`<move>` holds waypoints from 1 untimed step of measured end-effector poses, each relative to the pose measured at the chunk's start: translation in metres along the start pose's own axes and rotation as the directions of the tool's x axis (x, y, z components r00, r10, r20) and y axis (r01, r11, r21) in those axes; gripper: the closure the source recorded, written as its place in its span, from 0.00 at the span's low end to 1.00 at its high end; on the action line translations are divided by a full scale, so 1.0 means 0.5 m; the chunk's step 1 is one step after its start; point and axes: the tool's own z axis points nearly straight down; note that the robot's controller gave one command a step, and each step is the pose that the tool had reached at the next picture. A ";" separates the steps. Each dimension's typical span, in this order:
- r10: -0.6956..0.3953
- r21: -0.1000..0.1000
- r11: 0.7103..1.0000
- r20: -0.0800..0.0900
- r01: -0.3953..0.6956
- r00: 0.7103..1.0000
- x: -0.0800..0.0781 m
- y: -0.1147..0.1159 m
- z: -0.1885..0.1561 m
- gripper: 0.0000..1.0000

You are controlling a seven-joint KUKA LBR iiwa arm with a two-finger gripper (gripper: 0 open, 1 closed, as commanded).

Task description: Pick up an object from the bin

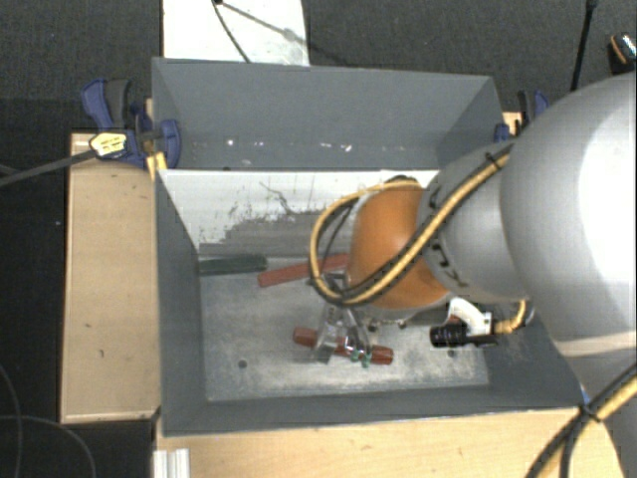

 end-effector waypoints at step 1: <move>0.000 -0.002 1.000 0.004 0.000 1.000 -0.002 0.002 -0.090 1.00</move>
Offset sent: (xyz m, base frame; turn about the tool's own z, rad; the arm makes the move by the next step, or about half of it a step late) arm -0.0001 0.0000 0.0424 0.0000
